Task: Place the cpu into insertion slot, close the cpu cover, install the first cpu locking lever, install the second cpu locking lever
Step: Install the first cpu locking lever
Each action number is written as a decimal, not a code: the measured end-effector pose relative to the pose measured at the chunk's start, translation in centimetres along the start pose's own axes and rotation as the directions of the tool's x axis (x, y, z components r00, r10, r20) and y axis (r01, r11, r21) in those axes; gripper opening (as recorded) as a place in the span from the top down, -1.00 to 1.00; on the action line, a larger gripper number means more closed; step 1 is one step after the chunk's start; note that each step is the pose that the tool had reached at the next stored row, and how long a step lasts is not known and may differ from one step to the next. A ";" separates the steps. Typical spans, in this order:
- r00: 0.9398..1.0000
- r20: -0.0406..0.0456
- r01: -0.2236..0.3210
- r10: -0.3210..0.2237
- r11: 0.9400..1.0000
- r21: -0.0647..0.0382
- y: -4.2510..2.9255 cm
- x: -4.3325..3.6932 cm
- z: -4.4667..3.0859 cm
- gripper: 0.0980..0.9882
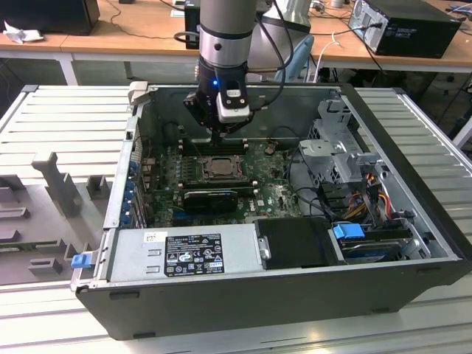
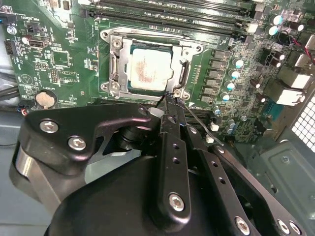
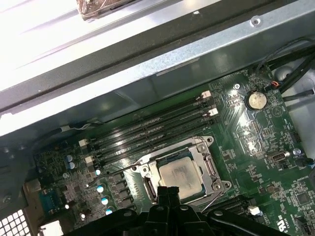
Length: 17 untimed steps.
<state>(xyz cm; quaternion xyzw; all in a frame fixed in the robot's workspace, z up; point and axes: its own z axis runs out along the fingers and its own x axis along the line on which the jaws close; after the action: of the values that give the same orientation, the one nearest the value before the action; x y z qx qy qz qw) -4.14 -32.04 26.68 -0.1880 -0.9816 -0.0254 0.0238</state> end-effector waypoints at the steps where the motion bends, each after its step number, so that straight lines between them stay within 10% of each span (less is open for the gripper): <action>1: 1.000 0.000 0.005 -0.005 1.000 0.000 0.00 0.00 0.00 0.98; 17: 0.998 -0.003 0.070 -0.070 0.998 0.004 0.00 0.00 0.00 0.98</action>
<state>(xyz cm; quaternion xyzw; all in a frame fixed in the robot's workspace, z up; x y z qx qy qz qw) -4.14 -32.03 26.67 -0.1532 -0.9876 -0.0246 0.0247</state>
